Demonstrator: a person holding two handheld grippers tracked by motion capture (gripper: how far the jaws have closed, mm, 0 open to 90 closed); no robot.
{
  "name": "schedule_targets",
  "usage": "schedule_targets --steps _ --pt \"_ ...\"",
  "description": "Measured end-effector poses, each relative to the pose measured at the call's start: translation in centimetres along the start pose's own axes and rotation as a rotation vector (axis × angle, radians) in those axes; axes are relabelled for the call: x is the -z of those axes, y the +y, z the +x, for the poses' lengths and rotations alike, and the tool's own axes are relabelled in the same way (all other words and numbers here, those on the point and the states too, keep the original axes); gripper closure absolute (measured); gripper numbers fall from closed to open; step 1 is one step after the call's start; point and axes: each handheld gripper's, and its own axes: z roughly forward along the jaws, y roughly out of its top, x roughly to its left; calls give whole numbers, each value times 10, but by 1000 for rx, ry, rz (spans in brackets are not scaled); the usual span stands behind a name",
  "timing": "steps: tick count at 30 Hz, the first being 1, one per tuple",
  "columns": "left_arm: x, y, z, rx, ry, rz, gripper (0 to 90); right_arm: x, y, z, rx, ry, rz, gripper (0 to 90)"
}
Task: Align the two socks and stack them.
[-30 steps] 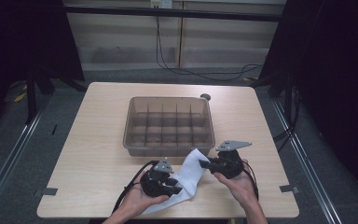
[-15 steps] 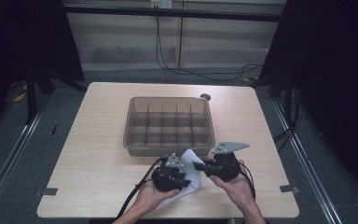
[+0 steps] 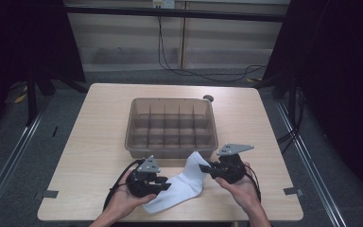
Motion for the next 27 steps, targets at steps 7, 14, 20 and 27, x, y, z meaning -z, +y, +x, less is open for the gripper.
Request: schedule_targets --steps 7,14,20,27 --pt "-9 -24 4 -14 -9 96 768 2 -1 -5 -13 -12 -1 796" --pt "-20 -20 1 -20 11 55 784 7 5 4 13 -5 -22 796" --pt "-35 -7 1 7 20 43 785 1 15 25 78 27 -10 796" --pt "-45 -1 -1 34 10 18 769 -18 17 43 120 64 37 795"
